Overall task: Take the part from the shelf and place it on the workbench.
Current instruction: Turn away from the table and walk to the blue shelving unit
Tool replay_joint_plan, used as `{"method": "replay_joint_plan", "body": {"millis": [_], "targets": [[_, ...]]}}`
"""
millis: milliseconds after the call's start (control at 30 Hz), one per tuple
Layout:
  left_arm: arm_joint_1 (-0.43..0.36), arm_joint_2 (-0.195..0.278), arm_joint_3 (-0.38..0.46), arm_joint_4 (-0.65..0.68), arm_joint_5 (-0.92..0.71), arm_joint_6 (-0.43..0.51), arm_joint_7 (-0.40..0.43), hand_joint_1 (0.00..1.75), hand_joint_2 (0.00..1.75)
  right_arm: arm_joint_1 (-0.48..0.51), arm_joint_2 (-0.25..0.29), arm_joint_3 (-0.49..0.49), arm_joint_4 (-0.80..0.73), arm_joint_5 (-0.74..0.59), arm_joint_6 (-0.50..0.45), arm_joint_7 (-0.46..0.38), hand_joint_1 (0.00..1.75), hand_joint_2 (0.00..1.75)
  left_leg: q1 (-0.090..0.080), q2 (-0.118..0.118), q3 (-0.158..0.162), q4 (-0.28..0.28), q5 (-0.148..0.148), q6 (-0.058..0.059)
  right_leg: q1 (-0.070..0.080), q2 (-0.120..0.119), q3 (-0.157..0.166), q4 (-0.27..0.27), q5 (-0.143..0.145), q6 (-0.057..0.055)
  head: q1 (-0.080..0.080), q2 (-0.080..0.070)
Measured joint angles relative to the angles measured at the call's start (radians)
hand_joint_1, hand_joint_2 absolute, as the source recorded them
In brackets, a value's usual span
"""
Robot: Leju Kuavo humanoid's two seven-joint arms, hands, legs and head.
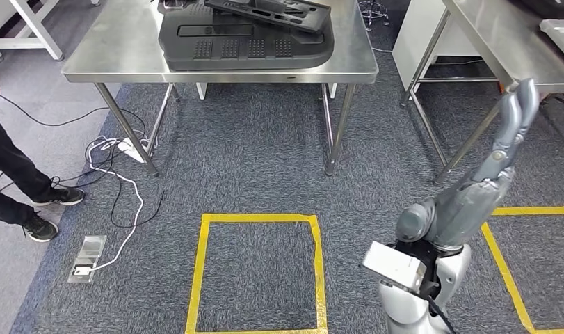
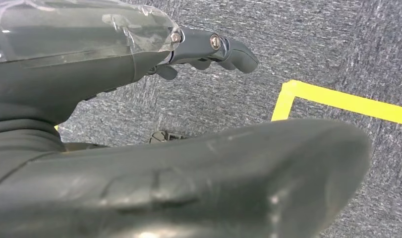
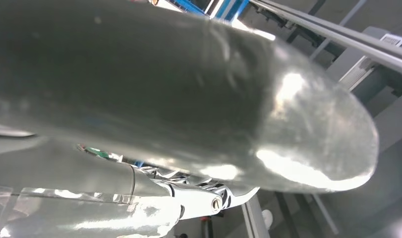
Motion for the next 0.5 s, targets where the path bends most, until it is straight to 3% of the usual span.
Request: {"method": "replay_joint_plan", "body": {"millis": [67,133,200,233,267,300,367,433,500], "targets": [[-0.001,0.000,0.000,0.000,0.000,0.000,0.000,0.00,0.00,0.000,0.000,0.000,0.000,0.000,0.000,0.002,0.00,0.00,0.001,-0.005,-0.017,0.048,-0.038,-0.011,-0.006,0.001,-0.002,-0.007,0.010,-0.012,-0.005,0.000],[0.000,0.000,0.000,0.000,-0.001,0.000,0.000,0.00,0.00,0.000,0.000,0.000,0.000,0.001,0.000,0.003,0.00,0.00,0.004,-0.008,-0.065,0.170,-0.108,-0.018,-0.006,0.003,-0.008,-0.006,0.014,-0.018,-0.013,0.000],[0.001,0.000,0.000,0.000,-0.001,0.000,0.000,0.00,0.00,0.002,0.000,0.000,0.000,0.001,0.000,0.004,0.00,0.00,0.006,-0.008,-0.103,0.270,-0.145,-0.021,-0.005,0.008,-0.015,0.000,0.015,-0.020,-0.015,0.000],[0.001,0.000,0.000,0.000,-0.001,0.000,0.000,0.00,0.00,0.002,0.000,0.000,0.000,0.001,0.000,0.005,0.00,0.00,0.007,-0.009,-0.097,0.268,-0.134,-0.021,-0.005,0.012,-0.017,0.003,0.015,-0.020,-0.015,0.000],[0.001,0.000,0.000,0.000,-0.001,0.000,0.000,0.00,0.00,0.003,0.000,0.000,0.000,0.001,0.000,0.005,0.00,0.00,0.009,-0.009,-0.073,0.226,-0.108,-0.020,-0.005,0.016,-0.018,0.006,0.014,-0.019,-0.016,0.000],[0.001,0.000,0.000,0.000,-0.001,0.000,0.000,0.00,0.00,0.003,0.000,0.000,0.000,0.001,0.000,0.006,0.00,0.00,0.010,-0.013,-0.037,0.158,-0.074,-0.018,-0.005,0.022,-0.019,0.008,0.014,-0.017,-0.017,0.000],[0.000,0.000,0.000,0.000,-0.001,0.000,-0.001,0.00,0.00,0.003,0.000,0.000,0.000,0.001,0.000,0.006,0.00,0.00,0.012,-0.029,0.021,0.039,-0.035,-0.014,-0.002,0.031,-0.023,0.015,0.013,-0.010,-0.018,0.000],[0.001,0.000,0.000,0.000,-0.001,0.000,-0.001,0.00,0.00,0.003,0.000,0.000,0.000,0.001,0.000,0.006,0.00,0.00,0.009,-0.037,0.032,0.005,-0.032,-0.009,-0.002,0.037,-0.029,0.018,0.015,0.000,-0.018,0.000],[0.001,0.000,0.000,0.000,-0.001,0.000,-0.001,0.00,0.00,0.003,0.000,0.000,0.000,0.001,0.000,0.007,0.00,0.00,0.009,-0.028,0.030,-0.001,-0.026,0.002,-0.005,0.042,-0.033,0.020,0.016,0.011,-0.018,0.000]]}}
